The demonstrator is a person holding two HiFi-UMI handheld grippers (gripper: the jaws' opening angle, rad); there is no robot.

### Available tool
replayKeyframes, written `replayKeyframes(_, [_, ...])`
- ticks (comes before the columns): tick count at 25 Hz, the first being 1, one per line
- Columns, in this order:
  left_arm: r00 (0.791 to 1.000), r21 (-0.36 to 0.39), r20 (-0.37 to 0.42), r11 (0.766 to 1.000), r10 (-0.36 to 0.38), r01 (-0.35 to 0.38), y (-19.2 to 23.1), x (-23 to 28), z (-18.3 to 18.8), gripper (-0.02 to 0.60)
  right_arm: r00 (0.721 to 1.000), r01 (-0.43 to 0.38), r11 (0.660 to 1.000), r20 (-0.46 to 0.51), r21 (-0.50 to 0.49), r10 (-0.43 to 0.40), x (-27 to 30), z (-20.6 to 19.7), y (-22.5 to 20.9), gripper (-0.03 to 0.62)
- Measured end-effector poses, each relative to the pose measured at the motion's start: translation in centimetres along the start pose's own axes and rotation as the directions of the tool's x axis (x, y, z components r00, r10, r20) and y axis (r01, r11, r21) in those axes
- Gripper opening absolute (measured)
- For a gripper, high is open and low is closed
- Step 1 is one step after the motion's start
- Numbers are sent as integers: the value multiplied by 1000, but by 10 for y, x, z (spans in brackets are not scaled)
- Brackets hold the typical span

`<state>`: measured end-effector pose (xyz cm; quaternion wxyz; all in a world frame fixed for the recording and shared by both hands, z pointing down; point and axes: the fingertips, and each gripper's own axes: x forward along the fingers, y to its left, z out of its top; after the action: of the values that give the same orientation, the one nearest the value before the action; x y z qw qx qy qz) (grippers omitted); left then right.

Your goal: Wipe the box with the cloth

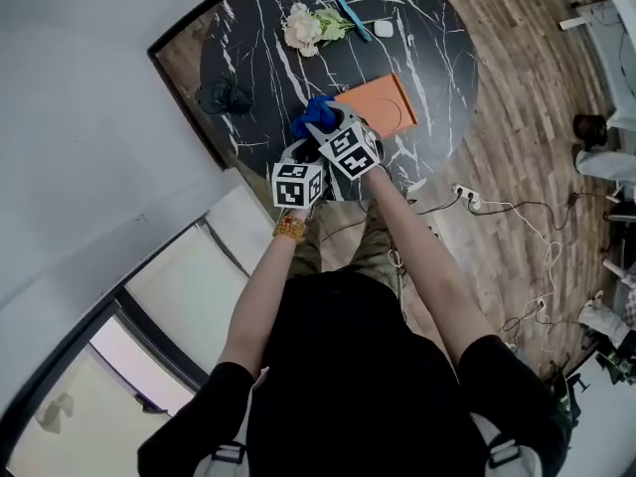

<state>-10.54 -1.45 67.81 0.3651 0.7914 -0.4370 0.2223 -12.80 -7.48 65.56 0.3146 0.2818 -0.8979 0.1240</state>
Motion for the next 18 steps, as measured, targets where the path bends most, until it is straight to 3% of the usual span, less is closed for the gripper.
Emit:
replayKeyframes(4, [999, -58, -19, 998, -31, 29, 0, 4, -7, 179, 1000, 2, 1000, -23, 6, -2, 1, -3, 4, 150])
replayKeyframes(7, [1000, -82, 1, 997, -15, 15, 2, 7, -5, 187, 999, -6, 1000, -36, 6, 6, 4, -1, 3, 149])
replayKeyframes(12, [1000, -71, 14, 997, 1, 0, 1, 6, -6, 186, 999, -15, 1000, -35, -13, 14, 0, -4, -1, 149])
replayKeyframes(18, [1000, -51, 2, 998, 25, -25, 2, 5, -5, 184, 996, 54, 996, -61, -64, -58, -7, -17, -26, 146])
